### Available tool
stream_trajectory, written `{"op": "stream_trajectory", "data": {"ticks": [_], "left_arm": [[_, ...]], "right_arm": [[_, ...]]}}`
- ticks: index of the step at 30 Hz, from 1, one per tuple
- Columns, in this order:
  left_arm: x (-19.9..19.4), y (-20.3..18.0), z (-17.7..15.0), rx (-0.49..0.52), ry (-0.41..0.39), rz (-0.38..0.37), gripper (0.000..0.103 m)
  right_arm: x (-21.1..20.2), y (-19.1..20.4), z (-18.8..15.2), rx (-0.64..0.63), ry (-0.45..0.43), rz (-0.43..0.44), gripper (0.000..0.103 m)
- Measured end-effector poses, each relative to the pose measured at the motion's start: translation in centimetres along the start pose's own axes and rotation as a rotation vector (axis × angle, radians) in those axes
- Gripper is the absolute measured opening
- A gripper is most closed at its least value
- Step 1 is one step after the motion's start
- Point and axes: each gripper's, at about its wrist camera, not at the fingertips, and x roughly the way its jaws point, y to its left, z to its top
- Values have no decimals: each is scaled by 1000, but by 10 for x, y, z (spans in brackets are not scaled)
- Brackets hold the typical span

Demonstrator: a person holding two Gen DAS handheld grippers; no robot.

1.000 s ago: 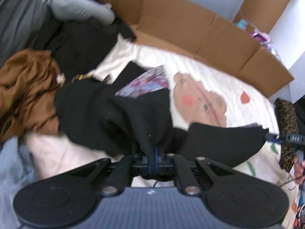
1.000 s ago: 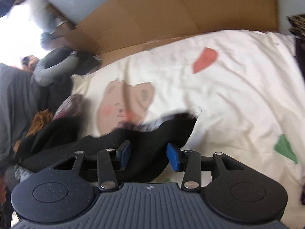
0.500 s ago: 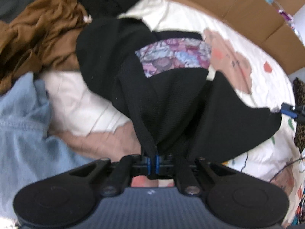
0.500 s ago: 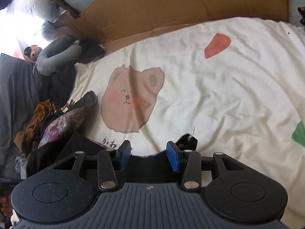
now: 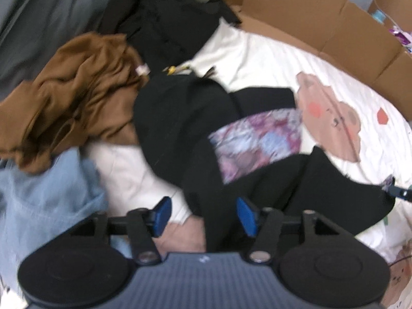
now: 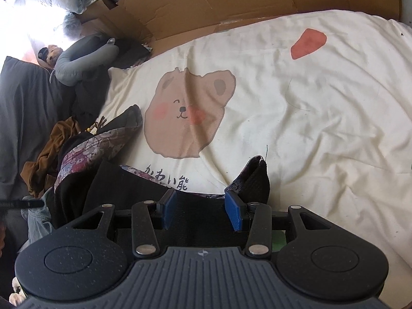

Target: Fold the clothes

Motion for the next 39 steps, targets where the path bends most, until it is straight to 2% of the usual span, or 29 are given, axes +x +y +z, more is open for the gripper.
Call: {"op": "stream_trajectory", "data": {"ticks": [4,7,11,14,18,23,34,36,39], "left_arm": [[7,-24,15,18,-36,-55,72],[14,-42,27,77,-71,-72,78],[25,-59,42,126,-93,-98,81],[38,-71,54,176,-98,-95,86],[59,-89,67,255,-72,-84,87],[76,-110,76,354,-43,-71,87],[100,-138,80,436,-4,-31,86],[105,-139,80,433,15,-24,83],[109,-137,80,418,34,-28,72]], "right_arm": [[0,-4,0,8,2,-6,49],[0,-3,1,3,2,-7,49],[0,-3,0,-11,6,-12,49],[1,-3,-1,-11,9,-13,49],[1,-3,0,-14,12,-14,49],[2,-2,-1,-17,14,-13,49],[7,1,0,-26,4,-24,49],[7,2,0,-30,-8,-27,49],[7,4,1,-46,-28,-33,49]]}}
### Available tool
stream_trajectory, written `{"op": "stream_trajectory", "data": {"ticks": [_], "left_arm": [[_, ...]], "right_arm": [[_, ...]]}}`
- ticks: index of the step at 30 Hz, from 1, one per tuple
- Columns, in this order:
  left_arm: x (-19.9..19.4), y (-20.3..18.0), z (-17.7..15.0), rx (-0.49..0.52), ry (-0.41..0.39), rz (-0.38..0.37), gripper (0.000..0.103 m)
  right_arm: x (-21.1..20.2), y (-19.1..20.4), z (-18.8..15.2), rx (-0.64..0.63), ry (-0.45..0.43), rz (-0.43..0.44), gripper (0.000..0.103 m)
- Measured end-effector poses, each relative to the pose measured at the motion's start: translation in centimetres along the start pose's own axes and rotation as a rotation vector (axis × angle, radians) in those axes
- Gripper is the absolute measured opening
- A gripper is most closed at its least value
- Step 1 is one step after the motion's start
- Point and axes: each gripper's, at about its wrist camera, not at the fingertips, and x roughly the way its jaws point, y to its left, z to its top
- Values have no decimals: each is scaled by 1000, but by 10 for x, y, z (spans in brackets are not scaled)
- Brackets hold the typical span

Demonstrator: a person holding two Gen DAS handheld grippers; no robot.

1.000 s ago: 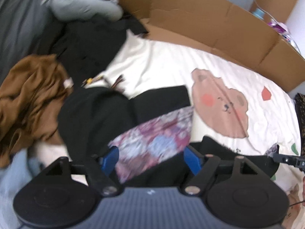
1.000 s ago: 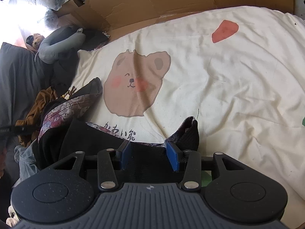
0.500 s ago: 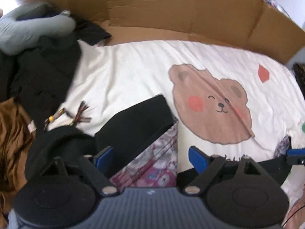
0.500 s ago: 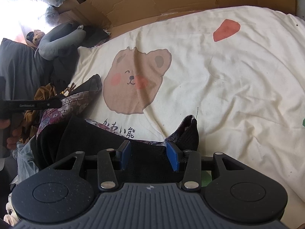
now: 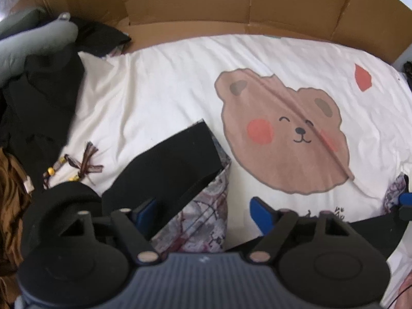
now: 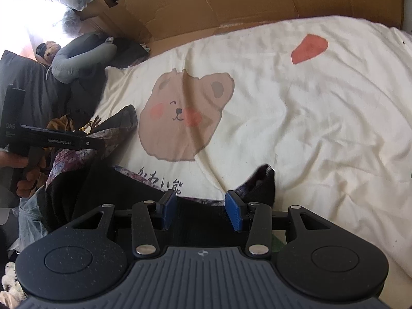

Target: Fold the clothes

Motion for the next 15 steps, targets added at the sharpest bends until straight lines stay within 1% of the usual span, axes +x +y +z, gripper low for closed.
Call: {"op": "stream_trajectory", "data": {"ticks": [1,2,3,4,5,6,8,12,15], "left_arm": [[1,0,0,-5,6,-3,66],[2,0,-1,-1,11,2,56],[3,0,-2,6,17,11,50],[4,1,-3,8,24,16,36],[4,3,-4,-1,33,15,18],[2,6,-6,-18,39,7,11],[-5,13,-10,-52,41,-9,8],[-36,20,-25,-63,8,11,7],[-58,30,-40,-97,-3,28,7]], "right_arm": [[0,1,0,-9,-5,-6,50],[1,3,0,-18,-9,-11,51],[1,4,1,-21,-7,-12,51],[2,5,1,-22,-6,-9,51],[3,6,2,-24,-9,-10,51],[3,8,2,-28,-13,-16,52],[3,10,4,-32,-25,-20,53],[2,14,9,-52,-45,2,61],[5,20,10,-77,-30,26,62]]}}
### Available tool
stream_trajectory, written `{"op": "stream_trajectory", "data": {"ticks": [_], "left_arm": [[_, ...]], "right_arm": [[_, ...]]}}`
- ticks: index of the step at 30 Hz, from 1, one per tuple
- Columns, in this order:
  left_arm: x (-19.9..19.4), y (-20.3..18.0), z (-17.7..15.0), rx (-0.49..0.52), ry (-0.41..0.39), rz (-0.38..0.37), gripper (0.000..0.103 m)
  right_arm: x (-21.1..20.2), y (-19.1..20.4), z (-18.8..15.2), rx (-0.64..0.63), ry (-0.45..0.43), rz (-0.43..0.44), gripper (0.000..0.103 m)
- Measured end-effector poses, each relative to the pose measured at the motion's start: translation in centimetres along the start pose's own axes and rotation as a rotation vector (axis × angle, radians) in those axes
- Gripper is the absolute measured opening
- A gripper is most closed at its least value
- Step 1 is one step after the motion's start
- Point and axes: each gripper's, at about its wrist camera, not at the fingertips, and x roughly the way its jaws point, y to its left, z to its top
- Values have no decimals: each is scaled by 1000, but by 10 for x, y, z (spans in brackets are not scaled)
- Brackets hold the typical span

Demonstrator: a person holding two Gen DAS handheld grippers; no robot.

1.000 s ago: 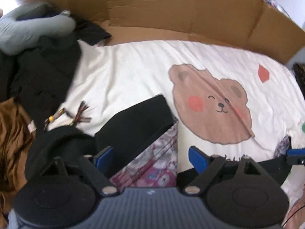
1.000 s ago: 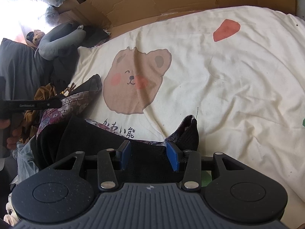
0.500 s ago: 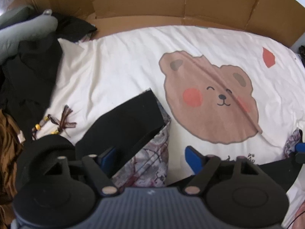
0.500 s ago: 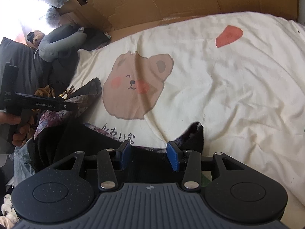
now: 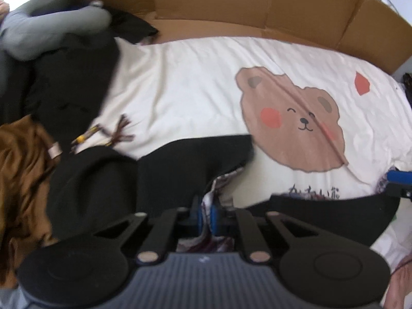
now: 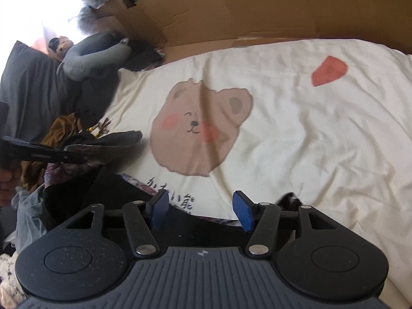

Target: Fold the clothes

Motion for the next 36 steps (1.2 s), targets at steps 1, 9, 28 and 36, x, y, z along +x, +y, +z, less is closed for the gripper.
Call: {"op": "stream_trajectory", "data": {"ticks": [1,9,28,36], "left_arm": [[-7,4,-4,-12,-3,7,7],[-53,52,-38,-116,-4,123,6],[-74,101,-151,-294,227,184,6],[-68,100,-203,-324,338,186,5]], "right_arm": [[1,2,0,-8,6,8,62],[11,13,2,-47,42,50,75],[41,42,21,-108,110,140,77],[55,56,24,-163,140,151,77]]}}
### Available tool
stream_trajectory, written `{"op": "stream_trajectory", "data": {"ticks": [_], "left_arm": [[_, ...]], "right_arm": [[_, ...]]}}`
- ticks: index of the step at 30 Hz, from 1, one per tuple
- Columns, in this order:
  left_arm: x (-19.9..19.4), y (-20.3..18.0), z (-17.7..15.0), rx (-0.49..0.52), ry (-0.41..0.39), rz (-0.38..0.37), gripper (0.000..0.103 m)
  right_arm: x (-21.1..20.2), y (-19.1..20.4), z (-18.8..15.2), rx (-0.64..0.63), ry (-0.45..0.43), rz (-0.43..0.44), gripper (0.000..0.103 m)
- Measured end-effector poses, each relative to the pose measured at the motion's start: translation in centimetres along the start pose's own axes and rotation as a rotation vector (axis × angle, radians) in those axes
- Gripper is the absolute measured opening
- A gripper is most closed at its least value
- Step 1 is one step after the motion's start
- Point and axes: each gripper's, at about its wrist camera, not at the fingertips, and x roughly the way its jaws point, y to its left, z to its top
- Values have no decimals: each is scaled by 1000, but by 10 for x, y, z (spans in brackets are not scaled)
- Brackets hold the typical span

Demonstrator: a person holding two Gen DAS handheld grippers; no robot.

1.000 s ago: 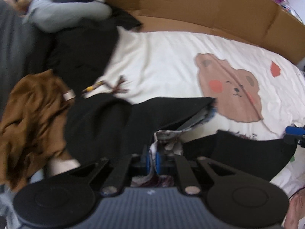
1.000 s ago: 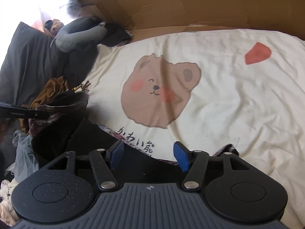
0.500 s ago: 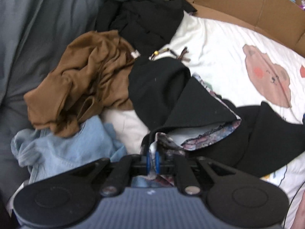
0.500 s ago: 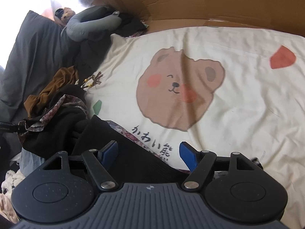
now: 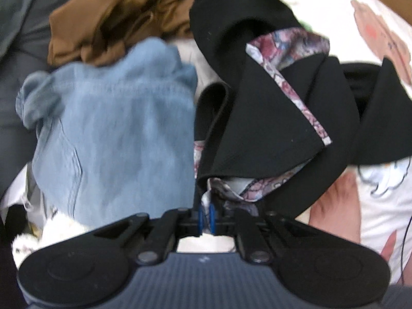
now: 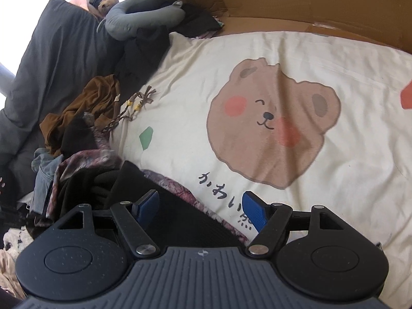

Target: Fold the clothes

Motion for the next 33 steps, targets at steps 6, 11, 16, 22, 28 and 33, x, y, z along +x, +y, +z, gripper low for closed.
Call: {"op": "stream_trajectory", "data": {"ticks": [6,11,16,22,28,33], "left_arm": [[13,3,-27,-13,70,-16,5],[24,11,-50,-41,120,-20,5],[22,19,-55,-60,143,-50,7],[-5,40,-44,-101,0,-48,17],[-32,47,-10,-124,-138,-24,32],[-39,35,24,-109,-238,-33,55]], "right_arm": [[12,10,8,-47,22,15,77],[25,21,21,-114,31,28,77],[48,31,36,-174,61,59,77],[91,47,49,-249,135,102,73],[114,57,53,-246,164,133,73],[122,60,40,-236,202,150,73]]}}
